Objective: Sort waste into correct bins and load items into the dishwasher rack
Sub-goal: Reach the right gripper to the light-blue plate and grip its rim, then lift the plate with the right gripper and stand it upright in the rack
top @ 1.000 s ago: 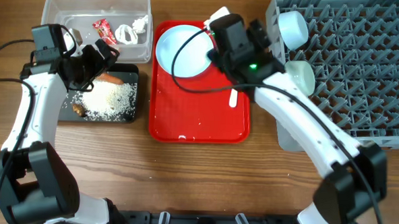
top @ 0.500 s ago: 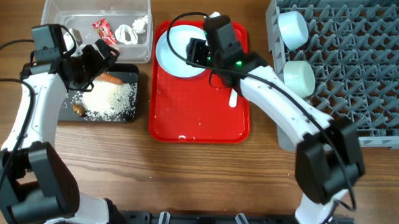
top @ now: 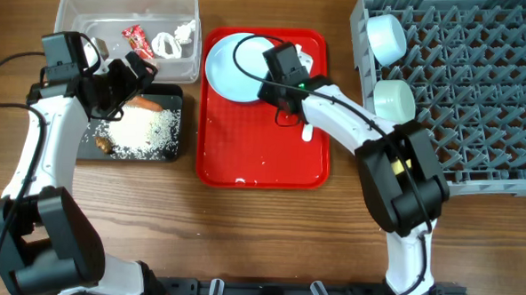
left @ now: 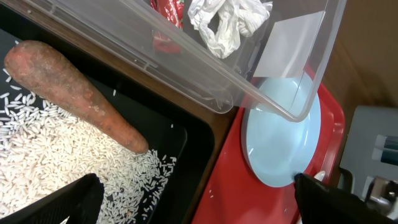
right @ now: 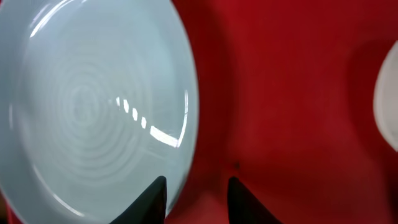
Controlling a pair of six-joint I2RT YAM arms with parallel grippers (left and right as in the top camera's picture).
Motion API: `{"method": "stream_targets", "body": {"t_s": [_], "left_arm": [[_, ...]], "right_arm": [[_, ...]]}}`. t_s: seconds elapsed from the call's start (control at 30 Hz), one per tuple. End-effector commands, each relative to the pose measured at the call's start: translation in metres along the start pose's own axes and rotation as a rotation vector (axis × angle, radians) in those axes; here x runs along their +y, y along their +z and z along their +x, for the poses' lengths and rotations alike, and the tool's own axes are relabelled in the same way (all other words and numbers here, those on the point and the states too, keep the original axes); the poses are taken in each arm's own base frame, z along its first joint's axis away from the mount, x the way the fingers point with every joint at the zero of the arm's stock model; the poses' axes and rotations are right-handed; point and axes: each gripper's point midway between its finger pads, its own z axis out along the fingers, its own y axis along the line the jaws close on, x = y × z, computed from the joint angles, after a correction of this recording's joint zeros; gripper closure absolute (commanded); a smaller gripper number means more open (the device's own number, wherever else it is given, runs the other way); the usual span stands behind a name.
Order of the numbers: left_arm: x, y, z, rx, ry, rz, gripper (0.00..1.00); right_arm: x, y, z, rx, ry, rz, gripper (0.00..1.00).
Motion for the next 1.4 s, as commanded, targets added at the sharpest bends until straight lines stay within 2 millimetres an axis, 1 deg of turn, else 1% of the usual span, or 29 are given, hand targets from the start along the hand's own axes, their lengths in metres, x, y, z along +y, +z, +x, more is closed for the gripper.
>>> {"method": "stream_targets", "body": {"t_s": [0.0, 0.17, 0.23, 0.3, 0.43, 0.57, 0.67, 0.73, 0.8, 0.83, 0.87, 0.97, 1.0, 1.03, 1.07, 1.1, 1.17, 1.2, 1.27, 1.3, 1.37], "left_arm": [[-0.003, -0.005, -0.002, -0.012, 0.009, 0.010, 0.00], [-0.003, -0.005, -0.002, -0.012, 0.009, 0.010, 0.00], [-0.003, -0.005, -0.002, -0.012, 0.009, 0.010, 0.00], [-0.003, -0.005, -0.002, -0.012, 0.009, 0.010, 0.00], [-0.003, -0.005, -0.001, -0.012, 0.009, 0.010, 0.00], [-0.003, -0.005, -0.002, -0.012, 0.009, 0.010, 0.00], [-0.003, -0.005, -0.002, -0.012, 0.009, 0.010, 0.00], [-0.003, -0.005, -0.002, -0.012, 0.009, 0.010, 0.00], [-0.003, -0.005, -0.002, -0.012, 0.009, 0.010, 0.00], [-0.003, -0.005, -0.002, -0.012, 0.009, 0.010, 0.00], [-0.003, -0.005, -0.002, -0.012, 0.009, 0.010, 0.00], [-0.003, -0.005, -0.002, -0.012, 0.009, 0.010, 0.00], [-0.003, -0.005, -0.002, -0.012, 0.009, 0.010, 0.00], [-0.003, -0.005, -0.002, -0.012, 0.009, 0.010, 0.00], [-0.003, -0.005, -0.002, -0.012, 0.009, 0.010, 0.00], [-0.003, -0.005, -0.002, -0.012, 0.009, 0.010, 0.00], [-0.003, -0.005, -0.002, -0.012, 0.009, 0.010, 0.00], [-0.003, -0.005, -0.002, -0.012, 0.009, 0.010, 0.00], [-0.003, -0.005, -0.002, -0.012, 0.009, 0.010, 0.00], [-0.003, -0.005, -0.002, -0.012, 0.009, 0.010, 0.00], [-0.003, -0.005, -0.002, -0.012, 0.009, 0.010, 0.00]], "right_arm": [[-0.011, 0.015, 0.007, 0.011, 0.026, 0.033, 0.69], [-0.012, 0.018, 0.007, 0.011, 0.028, 0.034, 0.76], [-0.012, 0.018, 0.009, 0.021, 0.027, 0.032, 0.82], [-0.009, 0.017, 0.016, 0.056, 0.026, 0.016, 0.88], [-0.005, 0.015, 0.025, 0.122, 0.002, -0.025, 0.96], [-0.007, 0.008, 0.027, 0.196, 0.007, -0.065, 0.96], [-0.014, -0.004, 0.018, 0.216, -0.047, -0.078, 0.96], [-0.016, -0.022, 0.002, 0.186, -0.117, -0.093, 0.96], [-0.012, -0.049, -0.019, 0.129, -0.212, -0.126, 0.95], [-0.011, -0.066, -0.032, 0.086, -0.261, -0.130, 0.96], [-0.013, -0.081, -0.043, 0.046, -0.286, -0.113, 0.96], [-0.026, -0.139, -0.079, -0.118, -0.387, -0.008, 0.96], [-0.036, -0.166, -0.094, -0.196, -0.408, 0.062, 0.96], [-0.045, -0.186, -0.106, -0.259, -0.414, 0.128, 0.96], [-0.056, -0.214, -0.118, -0.338, -0.417, 0.208, 0.96], [-0.067, -0.238, -0.129, -0.408, -0.405, 0.282, 0.96], [-0.096, -0.296, -0.153, -0.583, -0.359, 0.485, 0.96], [-0.109, -0.322, -0.161, -0.659, -0.337, 0.585, 0.96], [-0.127, -0.356, -0.171, -0.752, -0.308, 0.731, 0.96], [-0.135, -0.370, -0.176, -0.779, -0.309, 0.804, 0.96], [-0.149, -0.383, -0.185, -0.780, -0.341, 0.917, 0.96]]}}
